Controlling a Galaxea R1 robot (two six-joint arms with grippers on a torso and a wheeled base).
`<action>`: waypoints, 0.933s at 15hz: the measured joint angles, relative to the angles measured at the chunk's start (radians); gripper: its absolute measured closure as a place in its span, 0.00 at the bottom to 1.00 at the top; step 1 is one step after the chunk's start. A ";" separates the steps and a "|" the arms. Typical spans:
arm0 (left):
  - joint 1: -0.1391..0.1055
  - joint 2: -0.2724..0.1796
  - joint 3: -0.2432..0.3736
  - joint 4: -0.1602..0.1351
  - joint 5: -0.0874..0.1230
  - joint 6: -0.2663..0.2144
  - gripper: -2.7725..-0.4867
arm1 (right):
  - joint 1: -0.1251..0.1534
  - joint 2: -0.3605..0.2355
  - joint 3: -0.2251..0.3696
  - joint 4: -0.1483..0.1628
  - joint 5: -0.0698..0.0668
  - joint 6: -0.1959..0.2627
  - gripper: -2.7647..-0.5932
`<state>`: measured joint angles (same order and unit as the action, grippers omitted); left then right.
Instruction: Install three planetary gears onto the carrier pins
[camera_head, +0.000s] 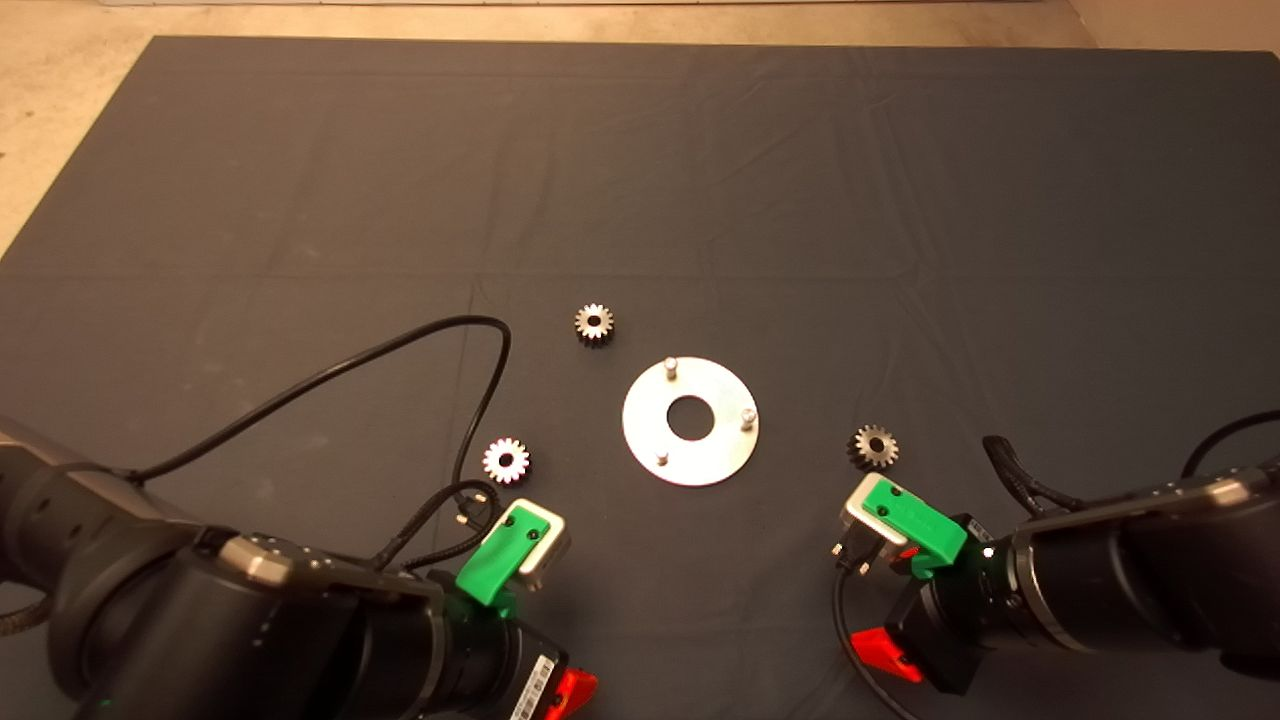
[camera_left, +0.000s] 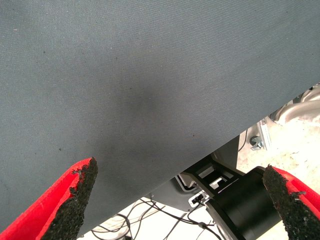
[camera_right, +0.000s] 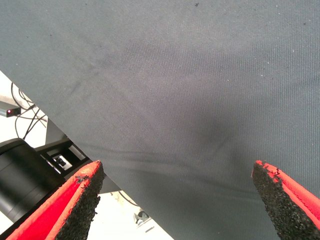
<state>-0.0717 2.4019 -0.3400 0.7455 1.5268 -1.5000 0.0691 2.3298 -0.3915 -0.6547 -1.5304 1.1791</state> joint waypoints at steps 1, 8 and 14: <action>0.000 0.000 0.000 0.000 0.000 0.000 0.17 | 0.000 0.000 0.000 0.000 -0.001 0.000 0.26; 0.000 0.006 0.000 0.000 0.000 0.000 0.17 | -0.002 0.000 0.000 0.000 -0.001 -0.003 0.26; 0.000 0.028 0.000 0.000 0.000 0.000 0.17 | 0.019 -0.008 0.000 0.009 -0.001 -0.047 0.26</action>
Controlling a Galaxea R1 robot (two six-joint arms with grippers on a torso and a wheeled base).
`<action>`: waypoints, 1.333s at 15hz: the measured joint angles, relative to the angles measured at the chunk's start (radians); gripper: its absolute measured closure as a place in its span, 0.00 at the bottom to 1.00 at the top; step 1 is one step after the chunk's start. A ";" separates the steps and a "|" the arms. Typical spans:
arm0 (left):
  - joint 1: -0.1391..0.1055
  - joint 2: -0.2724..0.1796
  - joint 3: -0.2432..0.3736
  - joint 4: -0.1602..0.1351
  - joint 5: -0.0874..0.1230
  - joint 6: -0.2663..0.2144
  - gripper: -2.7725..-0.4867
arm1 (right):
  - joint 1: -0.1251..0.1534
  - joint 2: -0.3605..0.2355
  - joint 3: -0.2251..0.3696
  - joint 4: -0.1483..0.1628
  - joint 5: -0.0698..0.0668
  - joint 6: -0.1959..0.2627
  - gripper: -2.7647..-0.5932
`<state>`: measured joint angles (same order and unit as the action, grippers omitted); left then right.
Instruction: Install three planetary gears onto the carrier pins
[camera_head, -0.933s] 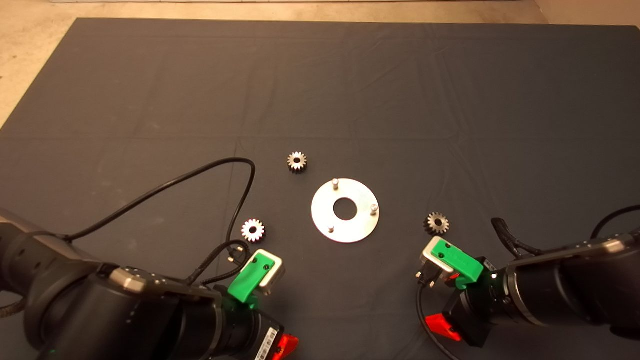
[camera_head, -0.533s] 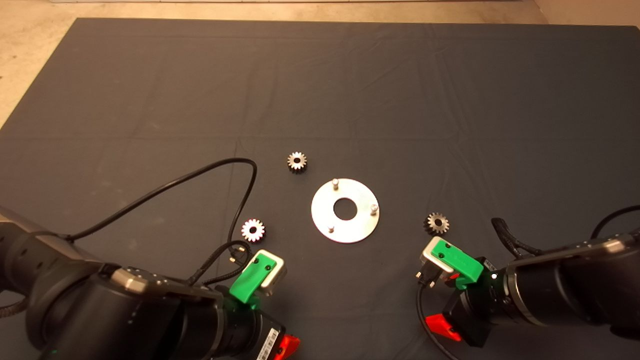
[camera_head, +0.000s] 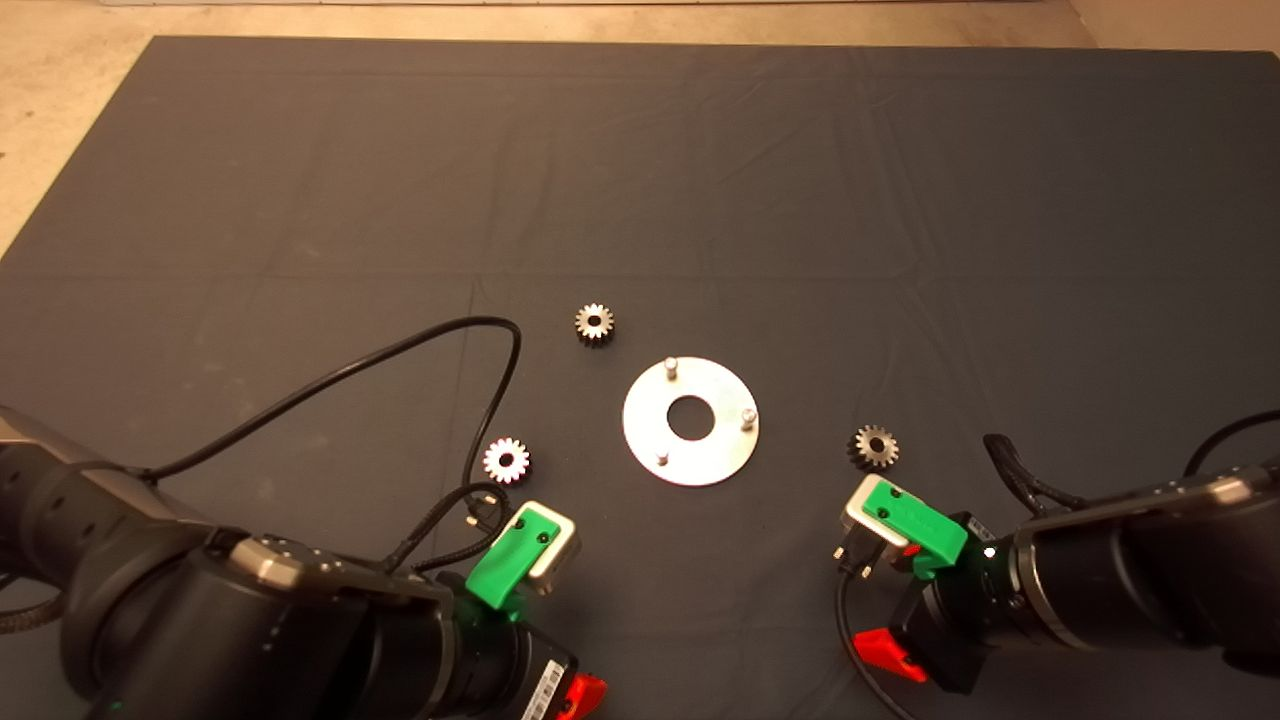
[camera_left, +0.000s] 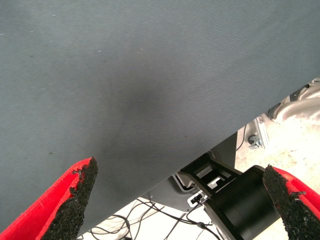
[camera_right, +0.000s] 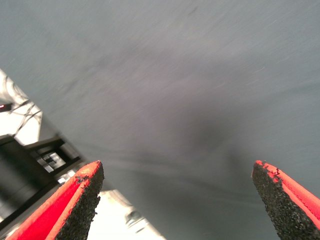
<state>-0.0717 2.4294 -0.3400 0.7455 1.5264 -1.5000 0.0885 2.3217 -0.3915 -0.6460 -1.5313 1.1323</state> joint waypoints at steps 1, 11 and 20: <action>0.000 0.008 0.000 0.000 0.000 0.000 0.17 | 0.022 -0.008 0.000 0.001 0.001 -0.013 0.26; 0.000 0.026 0.000 0.000 0.000 0.000 0.17 | 0.169 -0.111 -0.140 0.048 0.001 -0.134 0.26; 0.000 0.028 0.001 0.001 0.000 0.000 0.17 | 0.214 -0.119 -0.296 0.105 0.101 -0.216 0.26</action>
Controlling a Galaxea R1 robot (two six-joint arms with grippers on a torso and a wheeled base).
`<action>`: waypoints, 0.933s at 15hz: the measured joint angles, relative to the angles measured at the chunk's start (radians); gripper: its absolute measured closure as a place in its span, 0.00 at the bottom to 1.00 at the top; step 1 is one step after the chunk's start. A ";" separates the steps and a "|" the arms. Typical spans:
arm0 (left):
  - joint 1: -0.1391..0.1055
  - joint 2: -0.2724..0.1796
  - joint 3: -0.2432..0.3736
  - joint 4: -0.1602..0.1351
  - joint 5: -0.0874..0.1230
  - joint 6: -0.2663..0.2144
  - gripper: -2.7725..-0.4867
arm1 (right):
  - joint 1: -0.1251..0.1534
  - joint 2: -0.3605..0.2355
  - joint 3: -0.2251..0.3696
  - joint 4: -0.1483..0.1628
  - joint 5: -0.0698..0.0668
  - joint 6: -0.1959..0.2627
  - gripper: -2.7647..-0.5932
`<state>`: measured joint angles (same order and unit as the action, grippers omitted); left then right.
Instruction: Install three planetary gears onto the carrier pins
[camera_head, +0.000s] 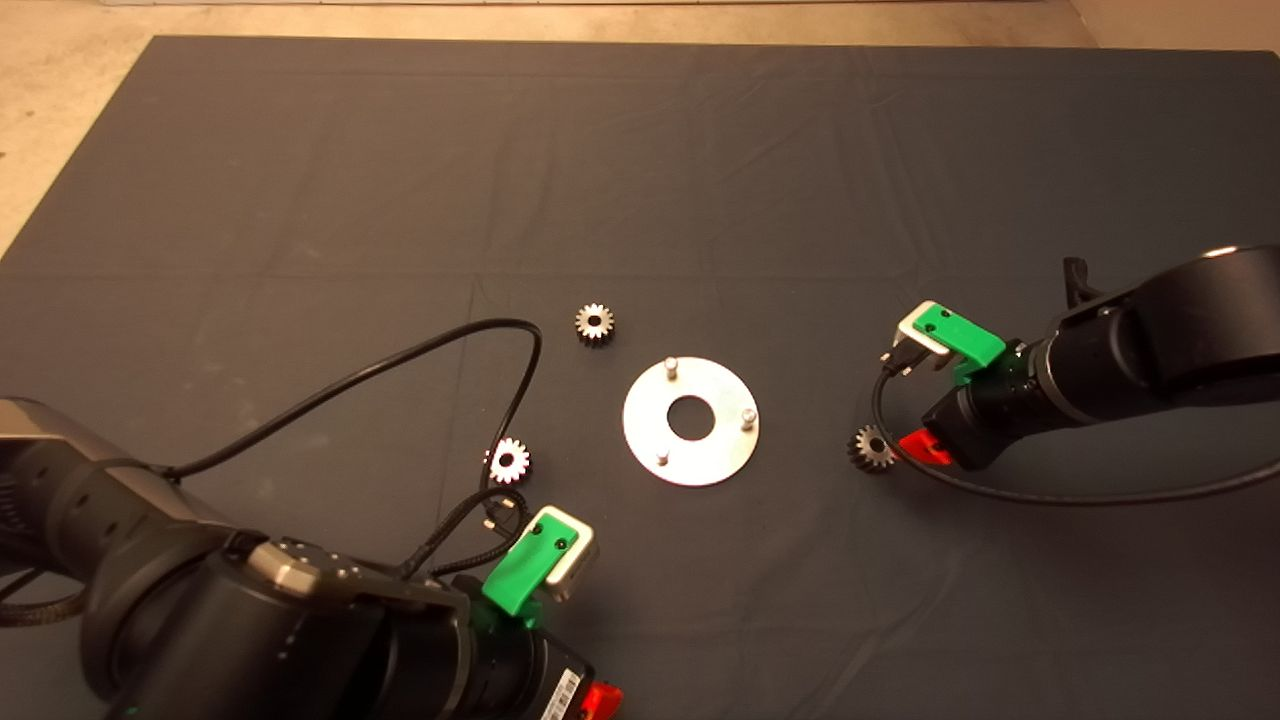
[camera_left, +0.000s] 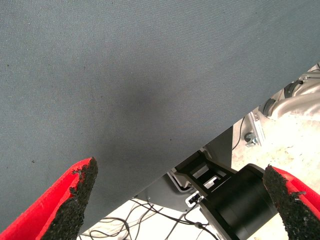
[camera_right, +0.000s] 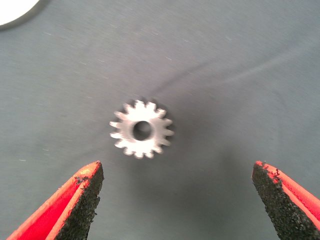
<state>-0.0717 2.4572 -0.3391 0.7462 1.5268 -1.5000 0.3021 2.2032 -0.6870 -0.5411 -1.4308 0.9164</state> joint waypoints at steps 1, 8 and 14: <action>0.000 0.000 0.000 0.000 0.000 0.000 0.17 | -0.001 0.001 0.002 0.005 0.004 0.000 0.26; 0.000 0.000 0.000 0.007 0.000 0.000 0.17 | -0.038 0.010 0.004 0.011 0.006 -0.017 0.26; 0.000 0.000 0.000 0.015 0.000 0.000 0.17 | -0.091 0.021 -0.010 0.012 0.006 -0.066 0.26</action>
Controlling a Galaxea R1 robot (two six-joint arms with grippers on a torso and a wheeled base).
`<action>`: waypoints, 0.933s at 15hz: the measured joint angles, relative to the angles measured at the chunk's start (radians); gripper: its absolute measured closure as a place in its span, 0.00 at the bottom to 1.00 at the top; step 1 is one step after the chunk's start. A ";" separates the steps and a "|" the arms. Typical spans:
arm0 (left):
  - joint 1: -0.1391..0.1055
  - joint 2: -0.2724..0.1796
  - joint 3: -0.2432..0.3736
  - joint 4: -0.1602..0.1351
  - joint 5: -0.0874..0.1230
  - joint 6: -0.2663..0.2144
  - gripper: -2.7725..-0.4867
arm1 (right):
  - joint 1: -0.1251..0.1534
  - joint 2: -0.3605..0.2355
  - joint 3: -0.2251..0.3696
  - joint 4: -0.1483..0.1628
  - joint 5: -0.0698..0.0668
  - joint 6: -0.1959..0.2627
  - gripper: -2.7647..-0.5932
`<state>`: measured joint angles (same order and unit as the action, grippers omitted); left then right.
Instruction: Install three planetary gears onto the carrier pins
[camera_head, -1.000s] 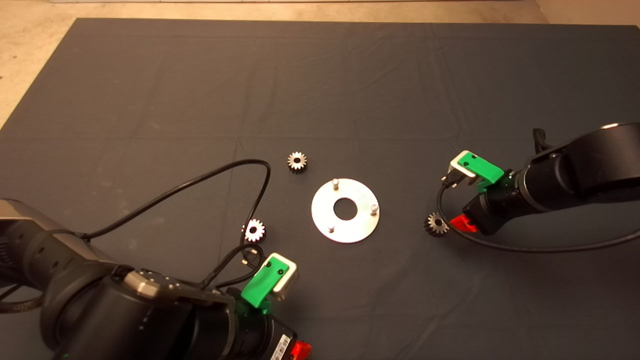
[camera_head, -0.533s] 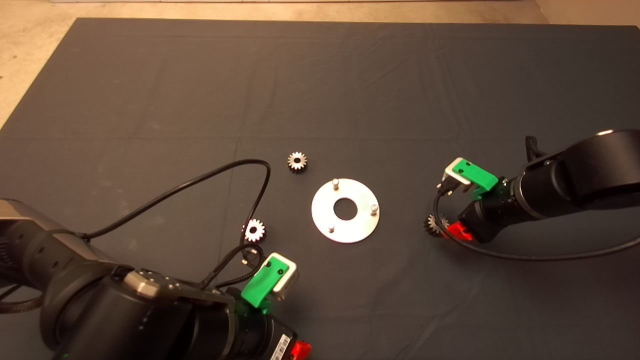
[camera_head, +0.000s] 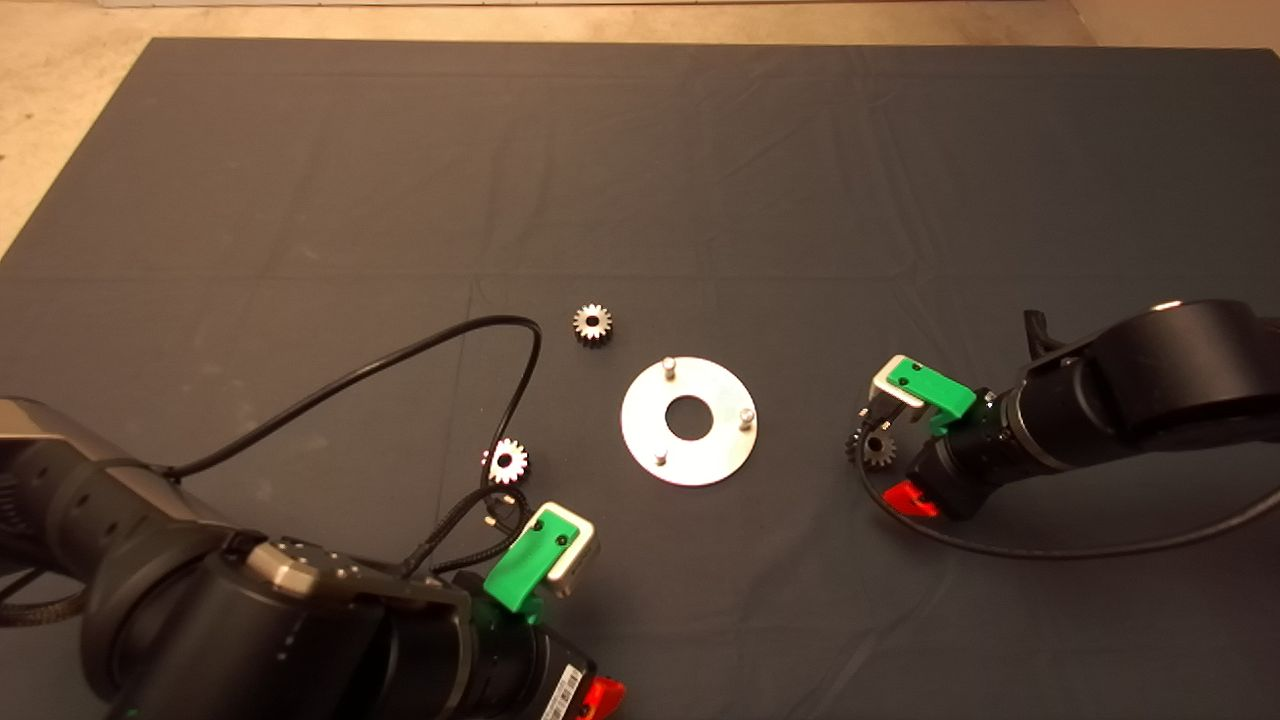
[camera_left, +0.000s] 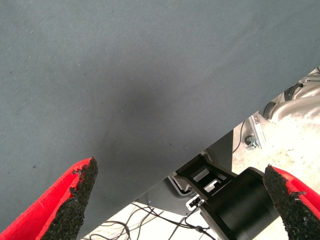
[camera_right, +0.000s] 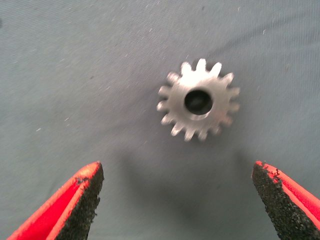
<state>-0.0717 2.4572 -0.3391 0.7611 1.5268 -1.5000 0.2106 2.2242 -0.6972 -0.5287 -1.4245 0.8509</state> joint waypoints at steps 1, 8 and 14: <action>0.000 0.000 0.000 0.000 0.000 0.000 0.17 | 0.000 0.007 -0.011 0.000 0.000 -0.007 0.26; 0.000 -0.002 0.000 0.007 0.000 0.000 0.17 | 0.000 0.032 -0.083 0.000 0.000 -0.058 0.26; 0.000 -0.003 0.000 0.012 0.000 0.000 0.17 | 0.000 0.083 -0.131 0.000 0.001 -0.065 0.26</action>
<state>-0.0717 2.4540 -0.3391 0.7734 1.5268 -1.5000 0.2103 2.3073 -0.8283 -0.5291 -1.4238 0.7855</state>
